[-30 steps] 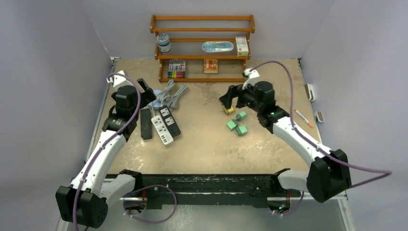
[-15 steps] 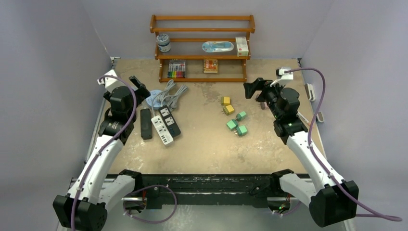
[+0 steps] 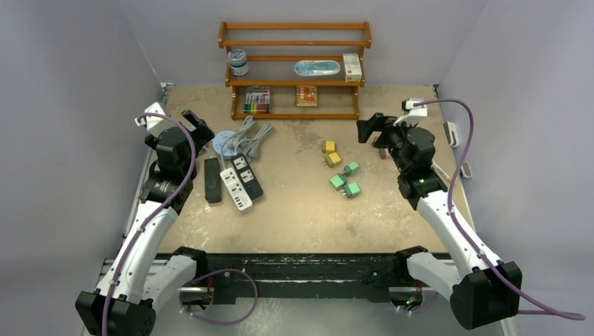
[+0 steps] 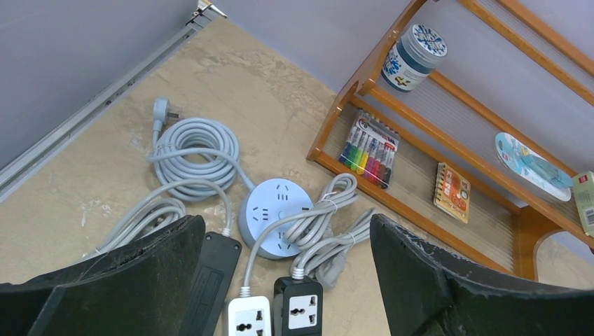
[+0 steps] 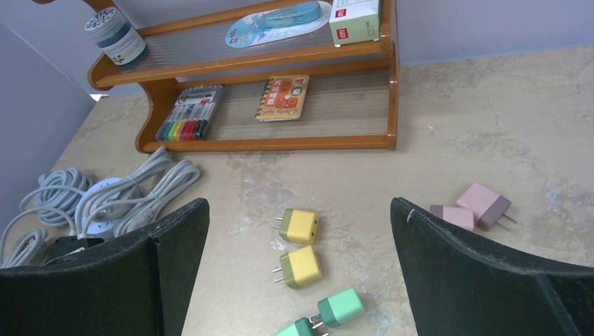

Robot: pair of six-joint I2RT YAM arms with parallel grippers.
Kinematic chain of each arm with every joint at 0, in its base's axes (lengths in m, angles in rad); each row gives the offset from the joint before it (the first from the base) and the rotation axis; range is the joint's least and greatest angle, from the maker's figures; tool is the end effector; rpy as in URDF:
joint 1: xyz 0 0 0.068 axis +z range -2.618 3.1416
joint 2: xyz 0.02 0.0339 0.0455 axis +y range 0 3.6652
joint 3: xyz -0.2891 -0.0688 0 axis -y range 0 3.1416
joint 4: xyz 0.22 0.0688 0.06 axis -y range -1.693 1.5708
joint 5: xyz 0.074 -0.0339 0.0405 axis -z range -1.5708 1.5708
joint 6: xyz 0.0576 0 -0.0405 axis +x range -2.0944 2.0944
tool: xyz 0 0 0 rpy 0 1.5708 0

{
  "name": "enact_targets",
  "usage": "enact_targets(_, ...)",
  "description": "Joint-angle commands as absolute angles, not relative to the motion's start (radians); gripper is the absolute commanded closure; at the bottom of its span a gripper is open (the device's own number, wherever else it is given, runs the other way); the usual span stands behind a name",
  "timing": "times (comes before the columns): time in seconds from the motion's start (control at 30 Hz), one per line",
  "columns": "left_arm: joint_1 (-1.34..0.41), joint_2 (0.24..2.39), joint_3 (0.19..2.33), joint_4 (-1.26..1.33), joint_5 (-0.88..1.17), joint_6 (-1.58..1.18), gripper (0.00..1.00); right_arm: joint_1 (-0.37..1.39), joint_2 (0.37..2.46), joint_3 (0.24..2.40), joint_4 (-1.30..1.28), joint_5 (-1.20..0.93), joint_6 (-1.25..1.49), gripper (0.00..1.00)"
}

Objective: Pull the plug off the socket

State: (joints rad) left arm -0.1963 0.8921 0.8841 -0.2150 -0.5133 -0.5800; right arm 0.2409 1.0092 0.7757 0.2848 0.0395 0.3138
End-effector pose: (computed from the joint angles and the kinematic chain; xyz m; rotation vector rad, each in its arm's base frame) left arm 0.1821 -0.0074 0.3693 -0.6851 1.6275 -0.1026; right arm 0.2194 0.0516 0.3724 0.0877 1.5312 0.4128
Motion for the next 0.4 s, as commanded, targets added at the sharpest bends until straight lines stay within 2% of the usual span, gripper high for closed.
enact_targets(0.0,-0.187,0.886,0.885,-0.151,-0.521,-0.548,0.13,0.241,1.011,0.778,0.342,0.063,0.293,0.01)
enact_targets(0.13,-0.187,0.873,0.871,-0.116,-0.481,-0.514,0.13,0.241,1.021,0.781,0.343,0.047,0.292,0.01)
enact_targets(0.23,-0.187,0.885,0.871,-0.088,-0.377,-0.466,0.21,0.241,1.022,0.783,0.347,0.040,0.294,0.01)
enact_targets(0.37,-0.187,0.913,0.878,-0.091,-0.350,-0.468,0.20,0.241,1.013,0.784,0.344,0.030,0.292,0.01)
